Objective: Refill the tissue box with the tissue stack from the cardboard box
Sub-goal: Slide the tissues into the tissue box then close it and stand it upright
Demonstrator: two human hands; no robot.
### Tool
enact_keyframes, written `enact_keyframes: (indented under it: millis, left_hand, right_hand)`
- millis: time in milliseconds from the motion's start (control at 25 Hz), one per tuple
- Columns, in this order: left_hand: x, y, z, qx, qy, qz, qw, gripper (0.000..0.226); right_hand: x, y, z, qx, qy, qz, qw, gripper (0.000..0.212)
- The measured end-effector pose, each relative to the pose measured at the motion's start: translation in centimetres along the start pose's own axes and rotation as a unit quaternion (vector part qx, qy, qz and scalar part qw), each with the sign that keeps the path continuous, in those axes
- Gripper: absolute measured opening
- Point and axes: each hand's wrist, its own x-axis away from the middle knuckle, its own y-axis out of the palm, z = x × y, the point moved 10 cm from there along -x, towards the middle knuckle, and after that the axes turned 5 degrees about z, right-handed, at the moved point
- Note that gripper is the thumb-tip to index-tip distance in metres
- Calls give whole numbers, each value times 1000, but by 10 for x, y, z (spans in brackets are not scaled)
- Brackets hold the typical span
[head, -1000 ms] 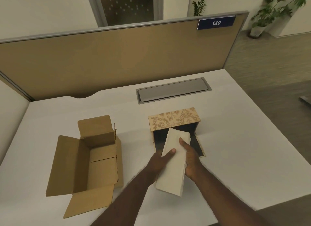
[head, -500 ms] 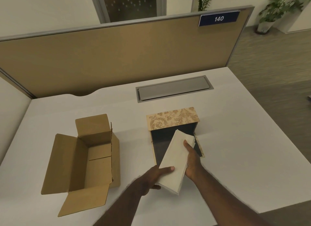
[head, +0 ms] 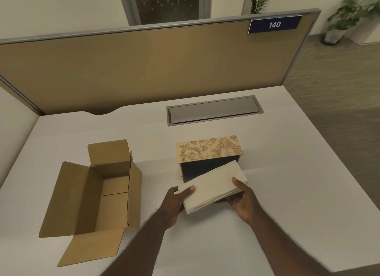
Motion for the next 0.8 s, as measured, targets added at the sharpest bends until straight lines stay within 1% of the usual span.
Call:
enact_keyframes:
  millis: [80, 160, 280, 360, 440, 600, 680, 800]
  left_hand:
    - [-8, -2, 5, 25, 0, 32, 999, 68]
    - [-15, -3, 9, 26, 5, 50, 998, 73]
    - [-27, -11, 16, -18, 12, 95, 995, 78]
    - [-33, -12, 18, -41, 7, 111, 993, 77]
    - [-38, -7, 18, -33, -2, 95, 995, 75]
    - [-46, 5, 20, -18, -5, 40, 999, 75]
    - [-51, 5, 22, -15, 9, 37, 999, 75]
    - [-57, 2, 22, -31, 37, 51, 998, 75]
  right_hand:
    - [-6, -7, -5, 12, -2, 5, 1000, 42]
    - [-10, -11, -9, 50, 1, 9, 999, 34]
    - [-18, -16, -15, 158, 8, 26, 987, 28]
    - [-25, -16, -19, 198, 5, 34, 980, 27]
    - [-31, -15, -22, 209, -3, 41, 977, 24]
    - [-40, -13, -30, 243, -29, 58, 968, 23]
    - [-44, -9, -35, 282, -50, 60, 956, 19]
    - [-48, -5, -40, 307, -75, 58, 947, 14]
